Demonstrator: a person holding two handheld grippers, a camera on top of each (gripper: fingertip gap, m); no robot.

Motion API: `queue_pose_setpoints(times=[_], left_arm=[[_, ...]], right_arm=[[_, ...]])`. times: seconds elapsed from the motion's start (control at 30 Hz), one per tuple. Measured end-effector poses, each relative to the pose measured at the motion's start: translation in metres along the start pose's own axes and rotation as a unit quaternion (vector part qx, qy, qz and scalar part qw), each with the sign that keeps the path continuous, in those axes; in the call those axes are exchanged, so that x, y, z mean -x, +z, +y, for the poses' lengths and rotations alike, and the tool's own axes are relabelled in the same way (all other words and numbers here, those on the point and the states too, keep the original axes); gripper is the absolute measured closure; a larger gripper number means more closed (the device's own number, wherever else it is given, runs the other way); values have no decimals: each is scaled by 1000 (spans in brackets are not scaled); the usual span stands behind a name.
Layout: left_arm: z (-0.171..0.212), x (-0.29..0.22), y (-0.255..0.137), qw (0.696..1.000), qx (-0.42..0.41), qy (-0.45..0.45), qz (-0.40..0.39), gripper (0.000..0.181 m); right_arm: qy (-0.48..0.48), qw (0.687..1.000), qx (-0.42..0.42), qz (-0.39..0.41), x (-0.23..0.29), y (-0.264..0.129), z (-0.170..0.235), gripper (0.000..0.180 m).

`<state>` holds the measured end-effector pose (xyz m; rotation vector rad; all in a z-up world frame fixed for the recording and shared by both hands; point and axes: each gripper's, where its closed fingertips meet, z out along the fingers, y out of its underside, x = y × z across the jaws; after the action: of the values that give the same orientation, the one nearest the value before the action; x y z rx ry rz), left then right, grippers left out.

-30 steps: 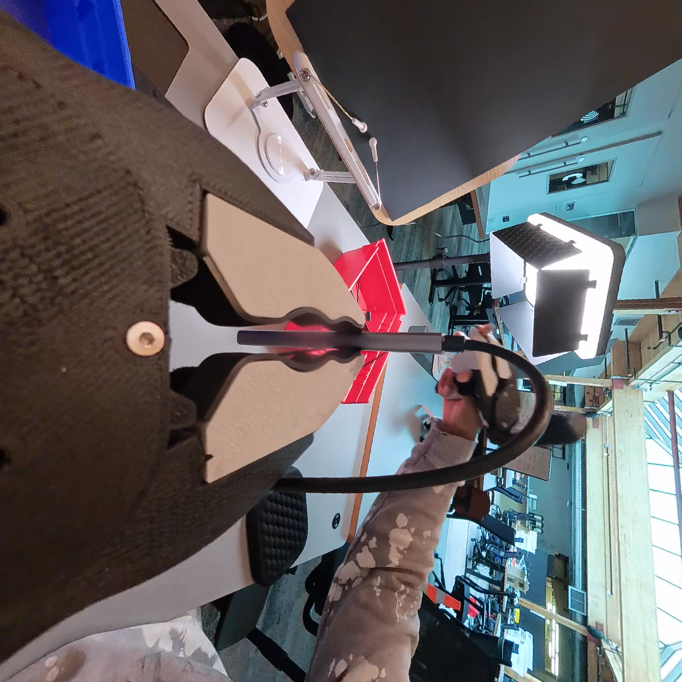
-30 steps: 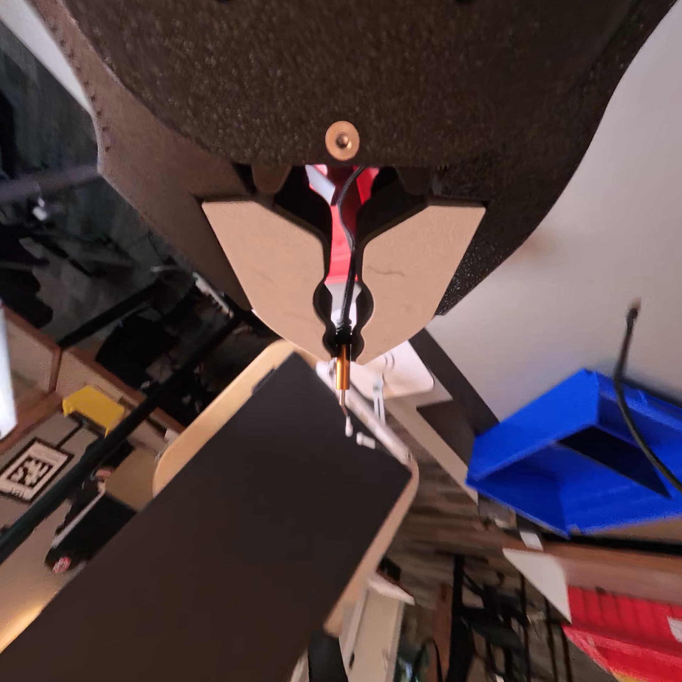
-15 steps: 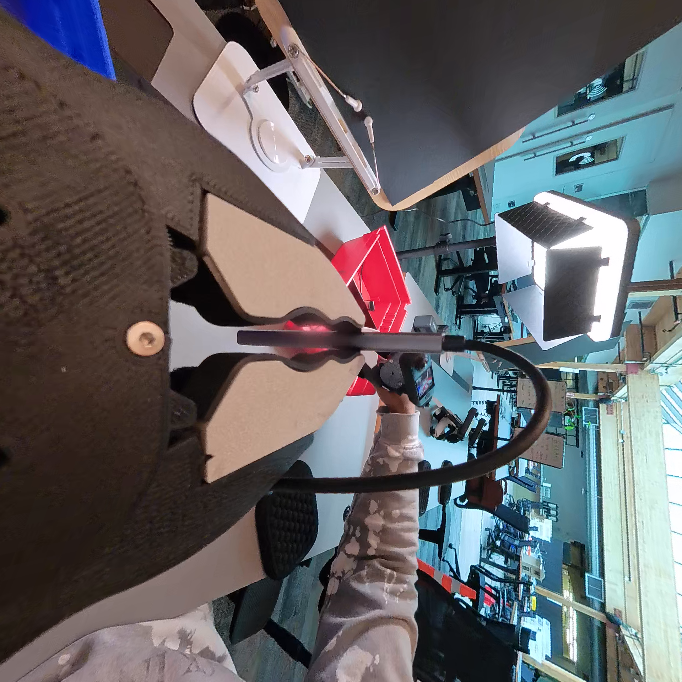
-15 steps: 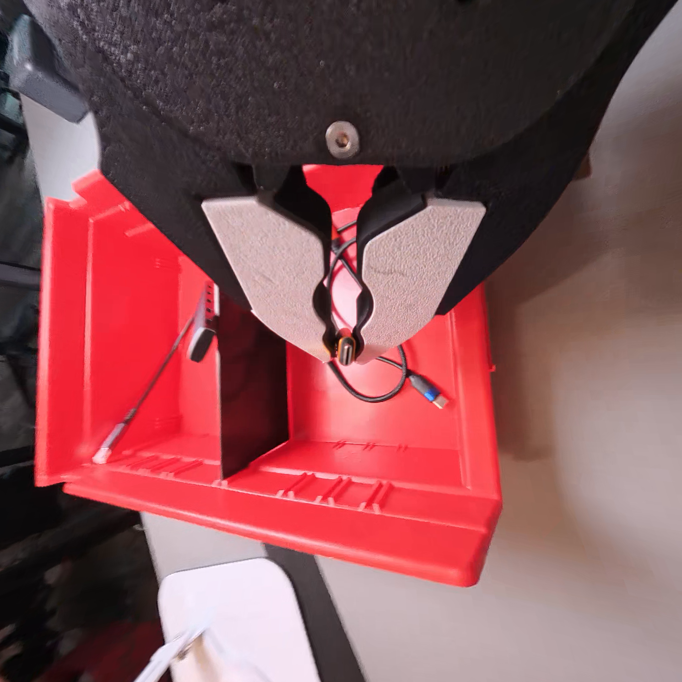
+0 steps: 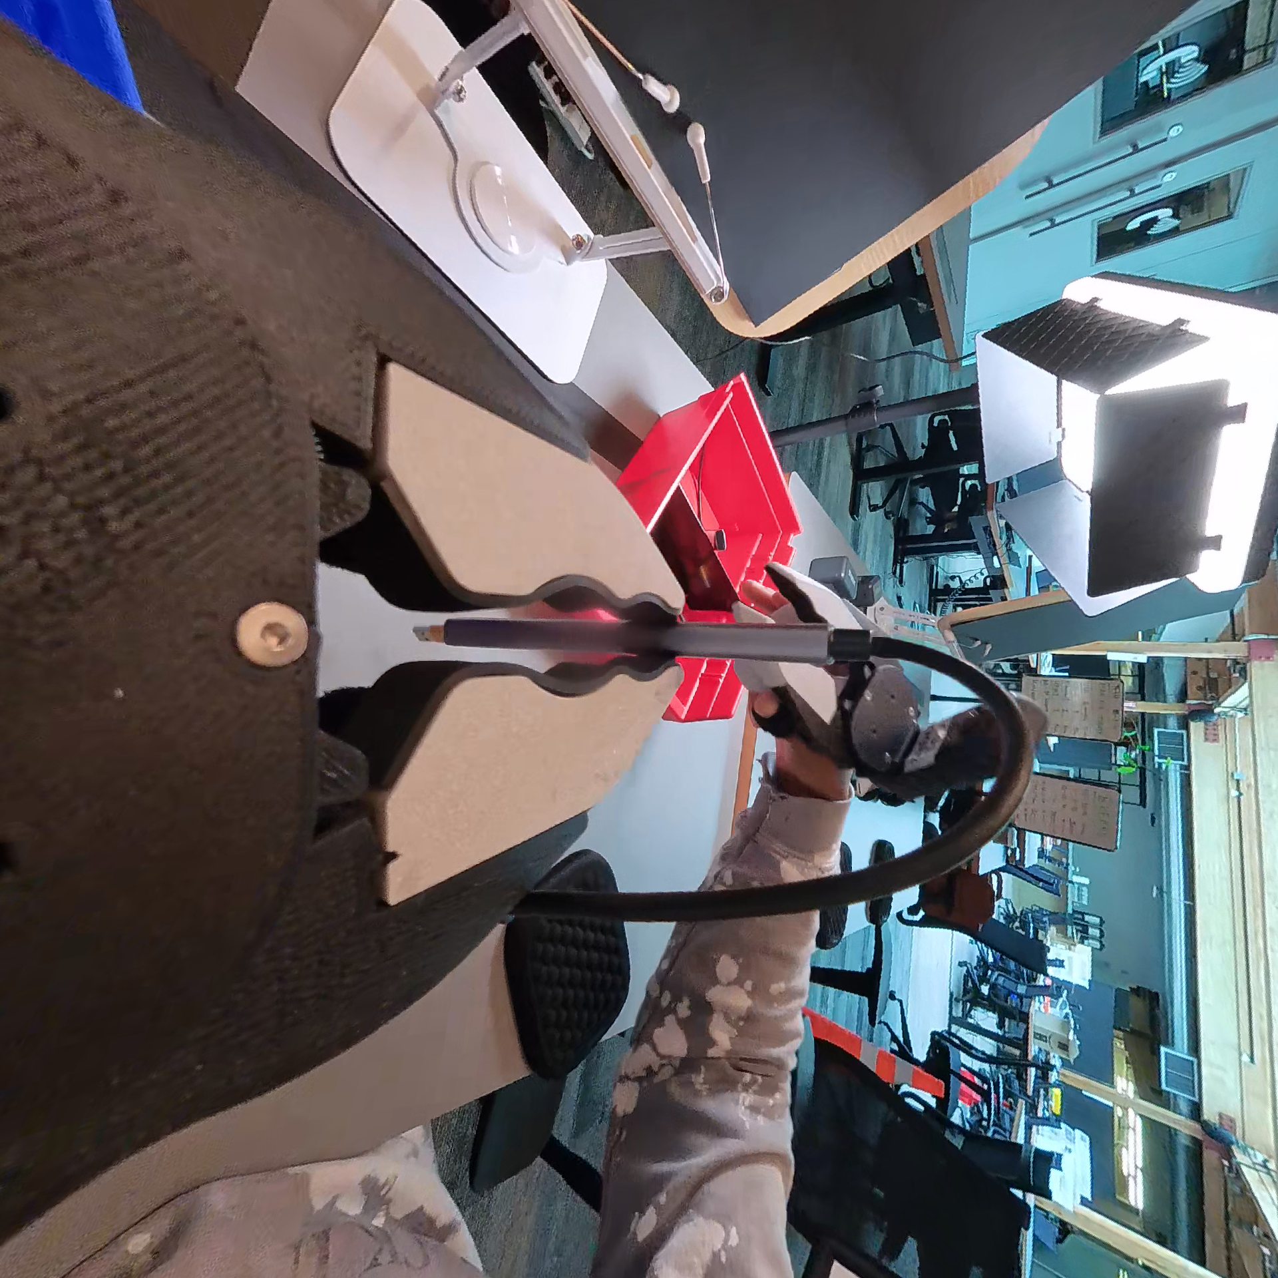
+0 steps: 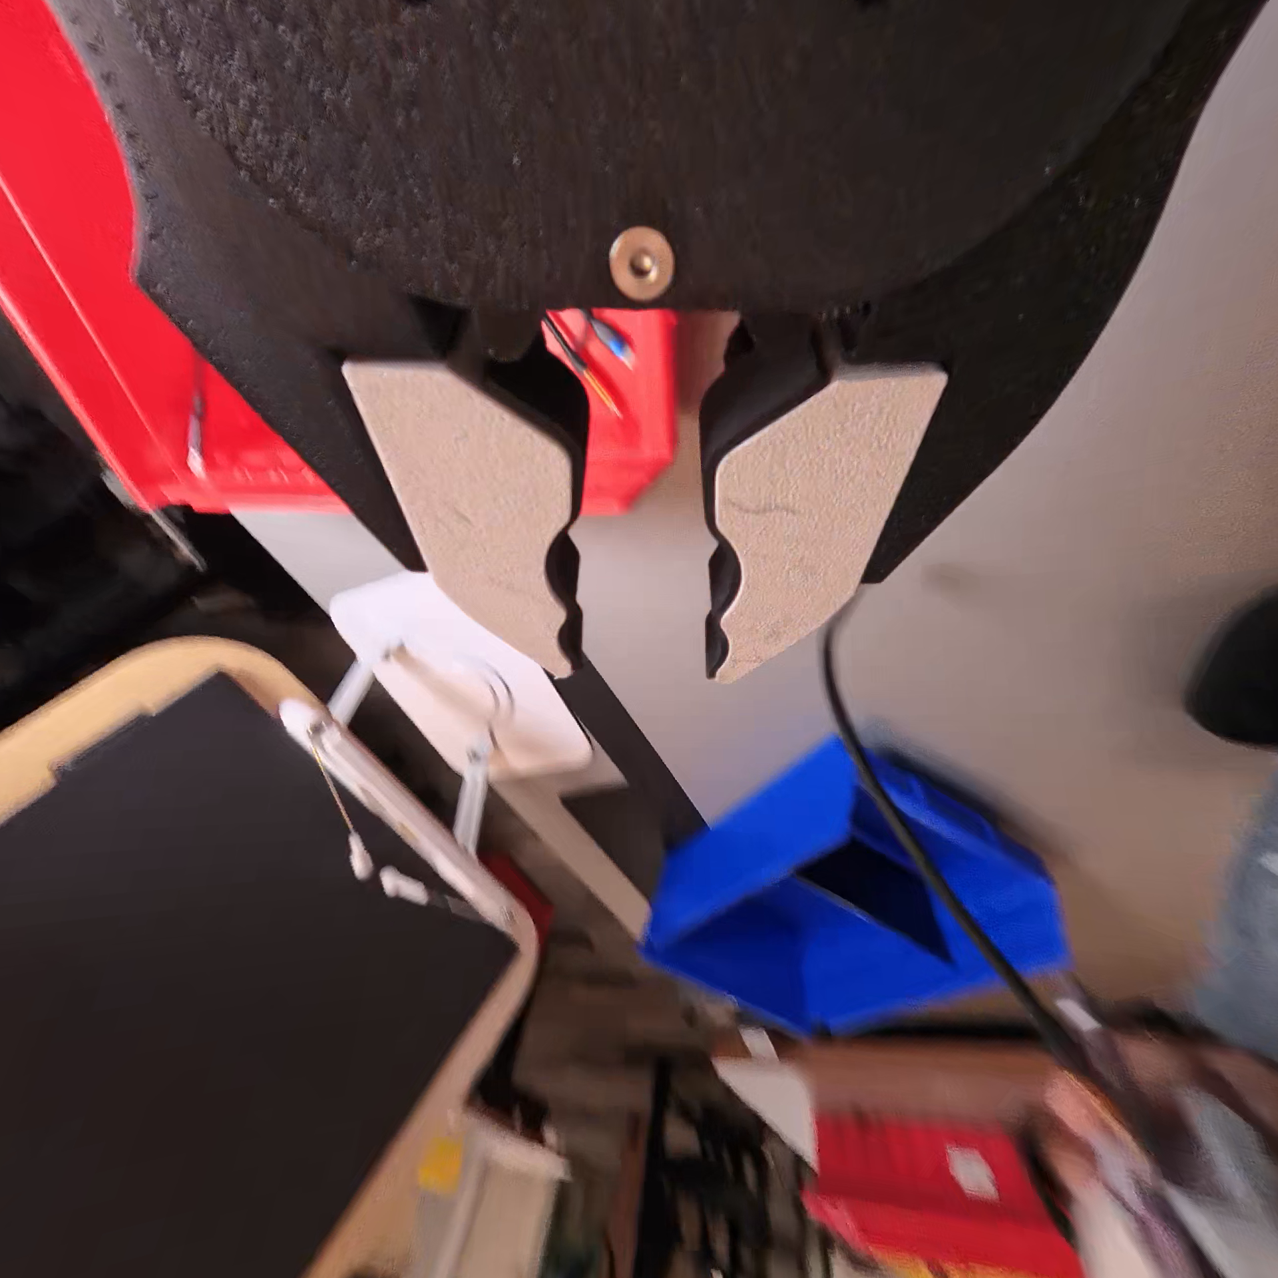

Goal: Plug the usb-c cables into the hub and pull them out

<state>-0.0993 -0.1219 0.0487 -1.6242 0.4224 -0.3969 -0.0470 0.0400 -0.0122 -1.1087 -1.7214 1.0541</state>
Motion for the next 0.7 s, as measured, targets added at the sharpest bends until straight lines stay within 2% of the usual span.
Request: queue_pose_setpoints(times=[0.1, 0.17, 0.3, 0.37, 0.53, 0.7], left_arm=[[-1, -5, 6, 1000, -11, 2, 11, 171], [0, -7, 13, 1000, -15, 9, 15, 171], [3, -10, 30, 1000, -24, 16, 13, 171], [4, -7, 38, 999, -37, 14, 2, 171], [-6, 4, 46, 992, -123, -36, -19, 171], [-14, 2, 49, 967, -211, -137, 35, 171]], right_arm=[[9, 994, -101, -40, 39, -8, -44, 150], [-7, 988, -141, -59, 66, -10, -61, 151], [-28, 980, -178, -88, 109, -4, -75, 156], [-22, 979, -171, -114, 124, 5, -72, 160], [28, 980, -171, -102, 117, 24, -57, 159], [122, 962, -228, -82, 91, 18, -62, 156]])
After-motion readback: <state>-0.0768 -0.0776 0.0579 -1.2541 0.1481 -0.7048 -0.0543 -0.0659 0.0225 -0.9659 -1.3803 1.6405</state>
